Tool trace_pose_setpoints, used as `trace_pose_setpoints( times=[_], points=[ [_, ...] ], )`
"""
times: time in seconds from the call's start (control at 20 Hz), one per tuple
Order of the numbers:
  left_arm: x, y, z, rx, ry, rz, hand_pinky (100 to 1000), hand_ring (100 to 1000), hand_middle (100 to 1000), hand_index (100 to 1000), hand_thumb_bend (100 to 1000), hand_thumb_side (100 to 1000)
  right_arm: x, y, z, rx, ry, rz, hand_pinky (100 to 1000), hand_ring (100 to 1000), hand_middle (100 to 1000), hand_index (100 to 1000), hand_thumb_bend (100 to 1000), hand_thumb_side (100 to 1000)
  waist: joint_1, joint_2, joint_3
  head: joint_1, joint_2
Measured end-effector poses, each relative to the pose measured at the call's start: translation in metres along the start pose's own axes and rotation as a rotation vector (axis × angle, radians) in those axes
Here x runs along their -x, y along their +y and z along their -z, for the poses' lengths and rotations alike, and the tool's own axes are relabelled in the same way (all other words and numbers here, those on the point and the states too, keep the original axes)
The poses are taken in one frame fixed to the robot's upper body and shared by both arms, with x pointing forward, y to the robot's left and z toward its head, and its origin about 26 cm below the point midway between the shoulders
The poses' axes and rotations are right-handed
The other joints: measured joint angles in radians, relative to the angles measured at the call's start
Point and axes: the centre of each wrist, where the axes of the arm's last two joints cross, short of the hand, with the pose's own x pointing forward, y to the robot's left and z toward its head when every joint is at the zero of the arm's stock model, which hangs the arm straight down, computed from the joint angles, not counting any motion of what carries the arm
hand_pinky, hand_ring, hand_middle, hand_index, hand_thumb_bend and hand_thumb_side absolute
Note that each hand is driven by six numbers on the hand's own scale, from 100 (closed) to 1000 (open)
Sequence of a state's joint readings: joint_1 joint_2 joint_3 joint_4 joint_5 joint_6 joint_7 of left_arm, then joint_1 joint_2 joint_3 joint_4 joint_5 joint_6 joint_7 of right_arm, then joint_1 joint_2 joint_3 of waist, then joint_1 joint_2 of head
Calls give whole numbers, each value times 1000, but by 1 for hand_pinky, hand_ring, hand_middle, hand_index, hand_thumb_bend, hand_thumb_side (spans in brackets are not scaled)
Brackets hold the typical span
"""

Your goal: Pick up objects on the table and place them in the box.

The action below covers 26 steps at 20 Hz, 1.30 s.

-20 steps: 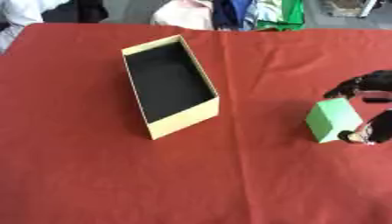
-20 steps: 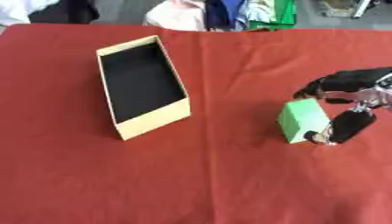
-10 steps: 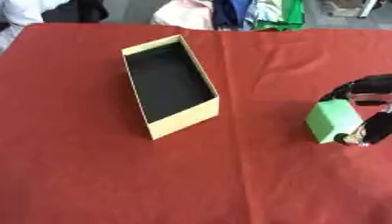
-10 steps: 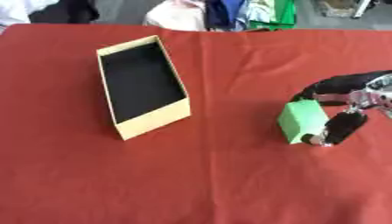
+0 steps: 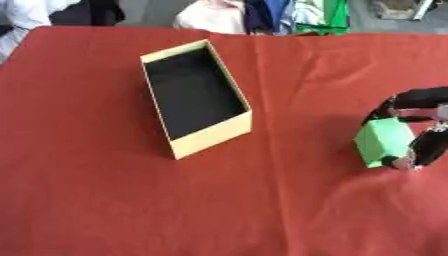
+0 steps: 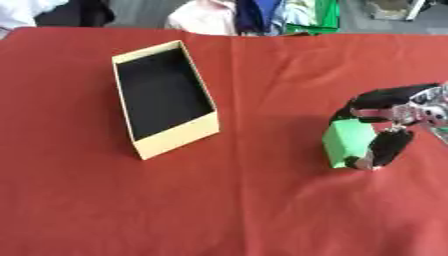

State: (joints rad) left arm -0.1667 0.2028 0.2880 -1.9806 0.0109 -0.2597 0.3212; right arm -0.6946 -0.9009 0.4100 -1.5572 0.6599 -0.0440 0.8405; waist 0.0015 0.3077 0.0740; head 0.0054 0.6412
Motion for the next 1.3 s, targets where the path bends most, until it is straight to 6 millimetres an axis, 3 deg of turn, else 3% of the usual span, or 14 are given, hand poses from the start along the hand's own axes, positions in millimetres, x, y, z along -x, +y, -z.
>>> trace_pose_setpoints(
  times=[0.4, 0.75, 1.0, 1.3],
  points=[
    [0, 0, 0, 3, 3, 1, 568, 631, 602, 713, 100, 416, 0, -1, -1, 93, 8, 37, 727, 674, 479, 738, 102, 100, 0, 0, 0, 0, 0],
    [0, 0, 0, 4, 4, 1, 569, 631, 602, 713, 100, 416, -1, -16, -10, 190, 29, 48, 728, 659, 455, 704, 100, 100, 0, 0, 0, -1, 0],
    [0, 0, 0, 4, 5, 1, 570, 631, 602, 713, 100, 413, -9, -48, -27, 314, 65, -13, 729, 648, 456, 692, 100, 100, 0, 0, 0, -5, 0],
    [0, 0, 0, 4, 5, -4, 570, 631, 602, 713, 100, 409, -50, -104, -35, 487, 34, -124, 730, 639, 457, 689, 100, 100, 0, 0, 9, -21, 0]
  ],
)
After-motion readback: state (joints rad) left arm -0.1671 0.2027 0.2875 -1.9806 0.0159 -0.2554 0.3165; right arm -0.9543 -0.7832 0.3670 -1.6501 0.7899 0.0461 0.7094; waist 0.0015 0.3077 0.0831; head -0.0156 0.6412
